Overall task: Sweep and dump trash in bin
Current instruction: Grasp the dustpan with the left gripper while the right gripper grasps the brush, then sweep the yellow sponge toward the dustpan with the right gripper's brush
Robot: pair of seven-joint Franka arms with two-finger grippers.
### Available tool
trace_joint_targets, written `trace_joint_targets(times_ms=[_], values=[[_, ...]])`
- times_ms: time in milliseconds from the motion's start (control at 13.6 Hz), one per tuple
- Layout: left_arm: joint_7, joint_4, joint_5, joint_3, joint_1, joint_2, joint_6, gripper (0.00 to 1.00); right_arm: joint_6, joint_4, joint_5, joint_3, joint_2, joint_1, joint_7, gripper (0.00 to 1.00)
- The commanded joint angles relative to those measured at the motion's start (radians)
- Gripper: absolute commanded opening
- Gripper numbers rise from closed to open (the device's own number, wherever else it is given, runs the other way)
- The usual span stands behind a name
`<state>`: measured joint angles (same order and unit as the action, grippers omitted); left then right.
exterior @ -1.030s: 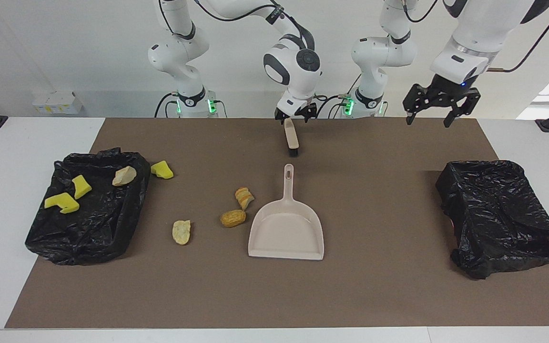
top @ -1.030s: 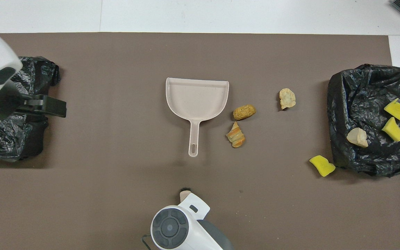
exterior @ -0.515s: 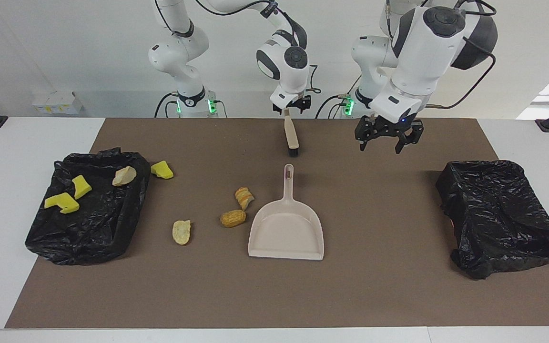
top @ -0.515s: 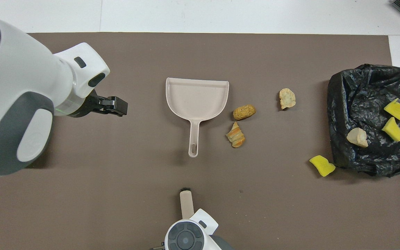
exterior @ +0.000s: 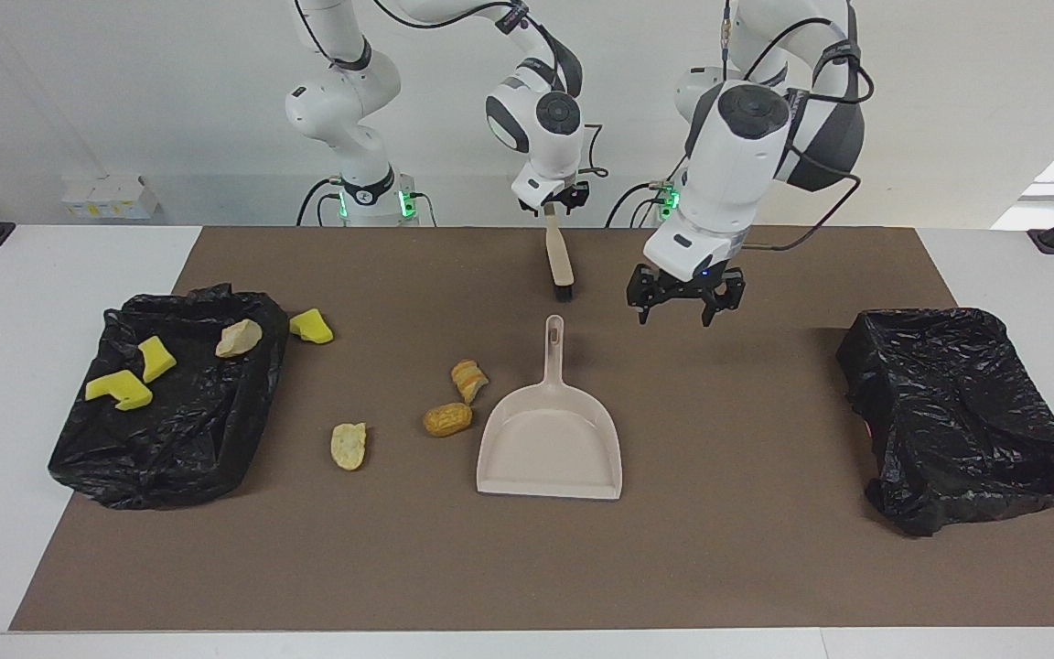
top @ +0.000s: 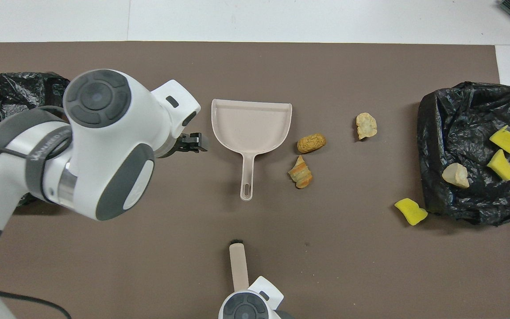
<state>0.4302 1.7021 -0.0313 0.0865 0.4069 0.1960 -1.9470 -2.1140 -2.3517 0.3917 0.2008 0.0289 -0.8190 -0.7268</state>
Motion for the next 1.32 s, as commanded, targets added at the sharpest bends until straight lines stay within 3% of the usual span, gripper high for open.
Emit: trace_joint_targets(times_ms=[0, 74, 147, 441, 736, 956, 1104, 1251], values=[[0.059, 0.010, -0.030, -0.014, 0.042, 0.051, -0.066, 1.00, -0.014, -0.035, 0.035, -0.004, 0.037, 0.000, 0.050, 0.21], [0.068, 0.011, -0.030, -0.014, 0.055, 0.071, -0.069, 1.00, -0.011, -0.035, 0.035, -0.004, 0.037, 0.000, 0.047, 0.06], [0.100, 0.013, -0.030, -0.014, 0.079, 0.094, -0.099, 1.00, 0.003, -0.023, 0.035, -0.003, 0.029, 0.000, 0.037, 0.00], [0.172, 0.031, -0.027, -0.013, 0.124, 0.106, -0.173, 1.00, 0.103, 0.012, 0.035, -0.014, 0.040, 0.033, 0.049, 0.00], [0.182, 0.082, -0.019, -0.011, 0.159, 0.115, -0.217, 1.00, 0.251, 0.077, -0.005, -0.017, 0.065, 0.154, 0.064, 0.00], [0.249, 0.079, -0.018, -0.013, 0.196, 0.189, -0.286, 1.00, 0.353, 0.124, -0.076, -0.020, 0.085, 0.257, 0.073, 0.00], [0.268, 0.068, -0.018, -0.013, 0.199, 0.197, -0.297, 1.00, 0.397, 0.152, -0.099, -0.020, 0.108, 0.364, 0.111, 0.00], [0.268, 0.051, -0.019, -0.013, 0.188, 0.195, -0.285, 1.00, 0.503, 0.245, -0.161, -0.015, 0.089, 0.487, 0.186, 0.00]])
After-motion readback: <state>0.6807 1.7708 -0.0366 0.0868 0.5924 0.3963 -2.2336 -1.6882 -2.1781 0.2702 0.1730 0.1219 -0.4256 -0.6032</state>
